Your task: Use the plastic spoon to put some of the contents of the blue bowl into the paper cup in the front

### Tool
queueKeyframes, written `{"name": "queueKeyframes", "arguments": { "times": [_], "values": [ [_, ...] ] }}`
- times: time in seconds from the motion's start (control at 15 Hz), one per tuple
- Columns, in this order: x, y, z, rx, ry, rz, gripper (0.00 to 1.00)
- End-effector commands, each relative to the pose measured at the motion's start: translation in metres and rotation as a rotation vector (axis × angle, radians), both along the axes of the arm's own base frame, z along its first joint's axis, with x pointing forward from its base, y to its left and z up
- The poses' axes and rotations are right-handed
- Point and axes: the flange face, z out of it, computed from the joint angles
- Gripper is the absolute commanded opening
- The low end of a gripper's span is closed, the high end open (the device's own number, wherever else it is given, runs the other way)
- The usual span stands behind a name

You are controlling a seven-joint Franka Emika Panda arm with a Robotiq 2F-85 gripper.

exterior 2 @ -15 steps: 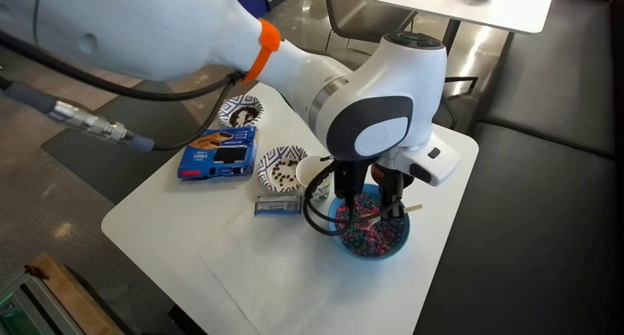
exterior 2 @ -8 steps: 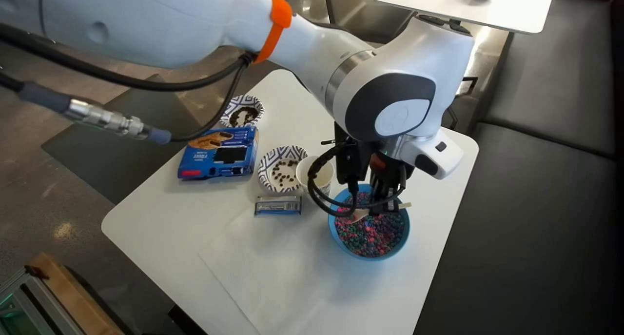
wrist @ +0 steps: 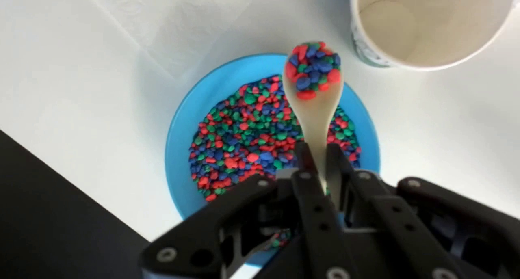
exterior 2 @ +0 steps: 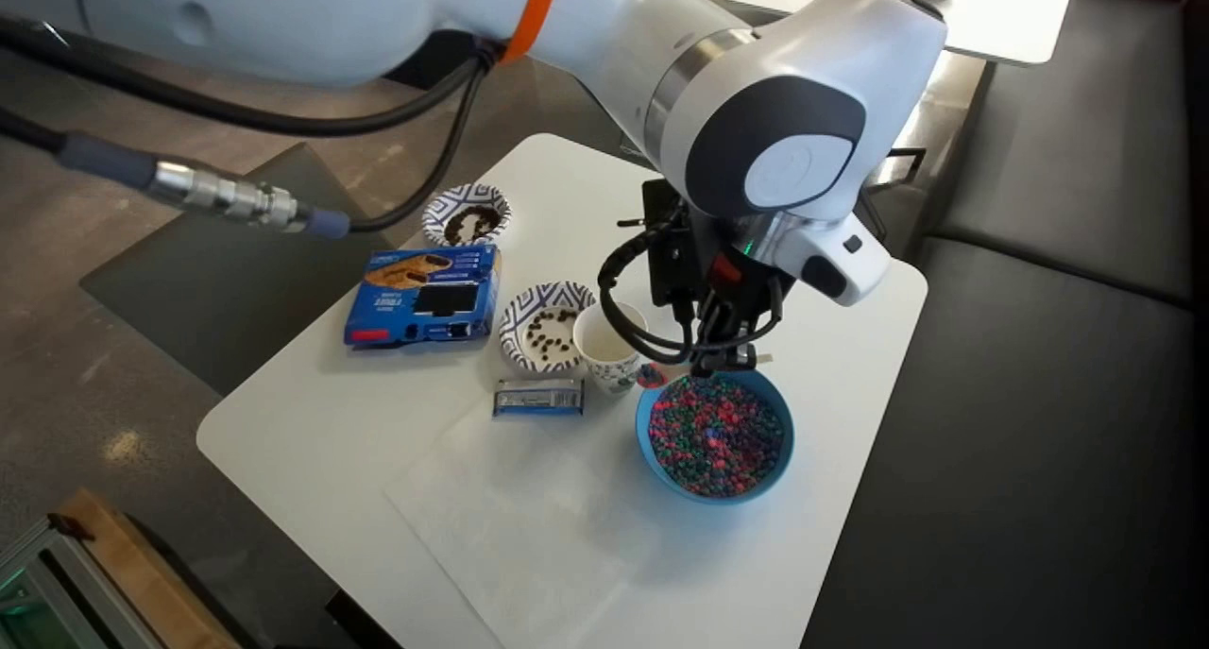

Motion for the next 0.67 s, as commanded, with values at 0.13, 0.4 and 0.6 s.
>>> {"name": "queueKeyframes", "arguments": {
  "times": [0.13, 0.4, 0.6],
  "values": [
    [0.031, 0.029, 0.021, 0.101, -0.038, -0.019, 0.03],
    [0.054, 0.042, 0.034, 0.122, -0.045, -0.067, 0.03],
    [0.071, 0.043, 0.041, 0.096, -0.046, -0.168, 0.03]
  ]
}}
